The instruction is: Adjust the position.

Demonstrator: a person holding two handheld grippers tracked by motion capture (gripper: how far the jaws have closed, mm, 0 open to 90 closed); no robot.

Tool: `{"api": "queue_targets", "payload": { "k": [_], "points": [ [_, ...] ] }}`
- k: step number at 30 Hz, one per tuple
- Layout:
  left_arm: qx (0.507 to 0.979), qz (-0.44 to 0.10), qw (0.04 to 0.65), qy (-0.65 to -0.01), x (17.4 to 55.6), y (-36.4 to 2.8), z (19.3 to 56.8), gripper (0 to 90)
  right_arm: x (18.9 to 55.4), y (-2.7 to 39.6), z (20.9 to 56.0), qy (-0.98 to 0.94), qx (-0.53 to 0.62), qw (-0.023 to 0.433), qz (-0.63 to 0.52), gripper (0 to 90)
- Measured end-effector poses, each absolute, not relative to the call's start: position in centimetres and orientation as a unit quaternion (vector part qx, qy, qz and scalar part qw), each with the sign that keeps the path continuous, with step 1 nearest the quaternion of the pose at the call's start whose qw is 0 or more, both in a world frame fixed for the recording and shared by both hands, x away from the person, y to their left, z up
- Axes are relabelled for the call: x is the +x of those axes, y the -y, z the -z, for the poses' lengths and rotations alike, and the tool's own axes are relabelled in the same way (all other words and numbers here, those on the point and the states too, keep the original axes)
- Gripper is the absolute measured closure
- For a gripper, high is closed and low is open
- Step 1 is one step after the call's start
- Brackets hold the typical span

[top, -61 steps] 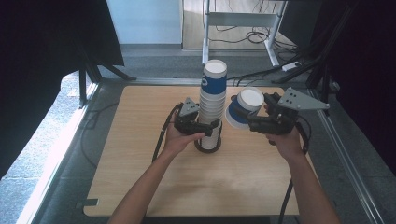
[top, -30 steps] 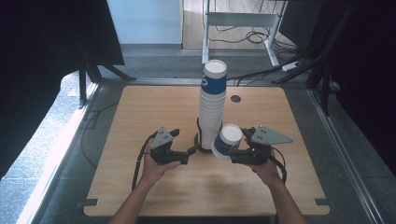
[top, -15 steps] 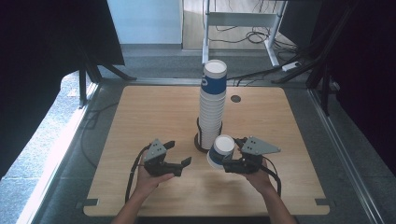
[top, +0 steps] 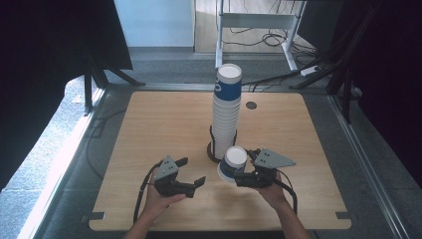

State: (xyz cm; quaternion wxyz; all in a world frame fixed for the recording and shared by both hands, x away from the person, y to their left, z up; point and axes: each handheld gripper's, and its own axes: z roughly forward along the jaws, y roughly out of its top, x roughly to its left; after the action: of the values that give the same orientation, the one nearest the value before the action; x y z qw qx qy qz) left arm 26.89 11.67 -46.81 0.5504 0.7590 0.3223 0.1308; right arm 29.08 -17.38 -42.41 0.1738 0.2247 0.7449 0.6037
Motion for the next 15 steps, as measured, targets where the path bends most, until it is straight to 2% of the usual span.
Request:
{"api": "queue_targets", "payload": {
  "k": [15],
  "points": [
    [0.775,-0.11,0.551,-0.289,26.7,-7.9,46.6,0.8,28.6,14.9,43.5,-0.758,0.206,0.156,-0.598,27.1]
  ]
}}
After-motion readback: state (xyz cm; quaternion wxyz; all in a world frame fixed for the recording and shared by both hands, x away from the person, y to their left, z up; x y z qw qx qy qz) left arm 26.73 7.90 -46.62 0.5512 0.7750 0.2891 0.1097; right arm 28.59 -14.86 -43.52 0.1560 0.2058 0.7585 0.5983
